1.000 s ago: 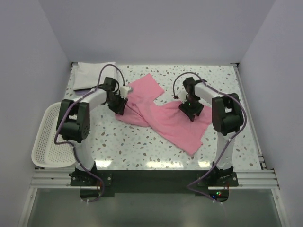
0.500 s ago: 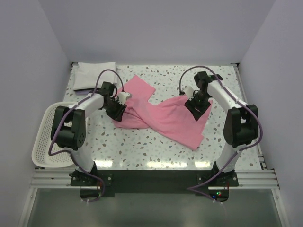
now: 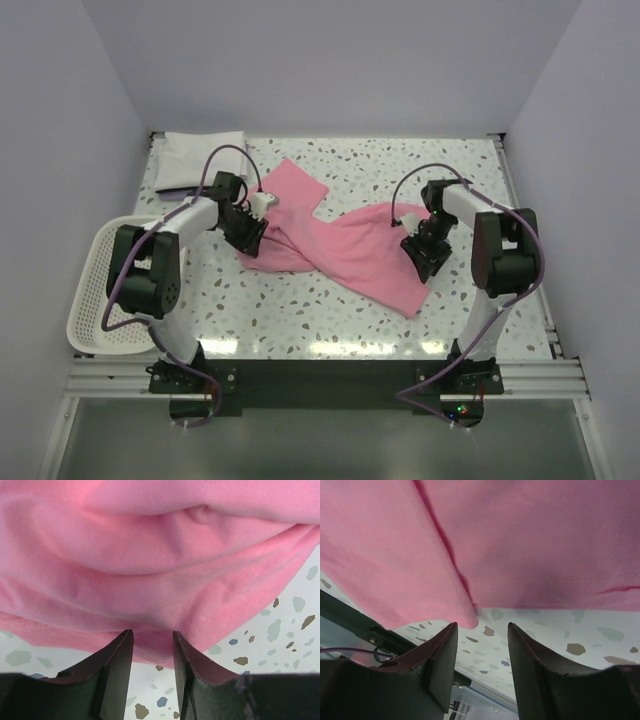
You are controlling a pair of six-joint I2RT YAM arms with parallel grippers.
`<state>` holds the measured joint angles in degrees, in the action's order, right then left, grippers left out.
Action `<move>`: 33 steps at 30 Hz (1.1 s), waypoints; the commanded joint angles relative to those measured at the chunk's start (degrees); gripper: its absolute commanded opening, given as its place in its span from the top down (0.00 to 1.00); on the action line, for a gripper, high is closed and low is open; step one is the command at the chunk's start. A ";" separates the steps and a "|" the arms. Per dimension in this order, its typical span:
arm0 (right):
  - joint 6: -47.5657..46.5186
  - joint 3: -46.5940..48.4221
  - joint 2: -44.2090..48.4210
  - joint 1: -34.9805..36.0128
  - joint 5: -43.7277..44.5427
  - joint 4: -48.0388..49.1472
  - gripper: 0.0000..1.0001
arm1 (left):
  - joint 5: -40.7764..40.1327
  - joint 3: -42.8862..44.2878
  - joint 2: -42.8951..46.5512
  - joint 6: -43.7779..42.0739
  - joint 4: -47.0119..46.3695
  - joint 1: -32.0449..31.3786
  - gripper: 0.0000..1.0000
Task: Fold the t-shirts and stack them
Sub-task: Flatten the tshirt out
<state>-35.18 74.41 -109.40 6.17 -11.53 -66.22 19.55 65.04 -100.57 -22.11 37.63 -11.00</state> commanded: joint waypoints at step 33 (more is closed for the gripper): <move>-3.58 -5.77 6.75 -7.56 2.12 0.38 1.00 | 5.49 25.56 -7.77 3.48 -4.05 4.94 0.33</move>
<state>-36.53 68.36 -106.00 1.72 -12.64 -65.06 20.53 83.42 -103.72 -20.08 37.17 -7.44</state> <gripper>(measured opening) 0.012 0.665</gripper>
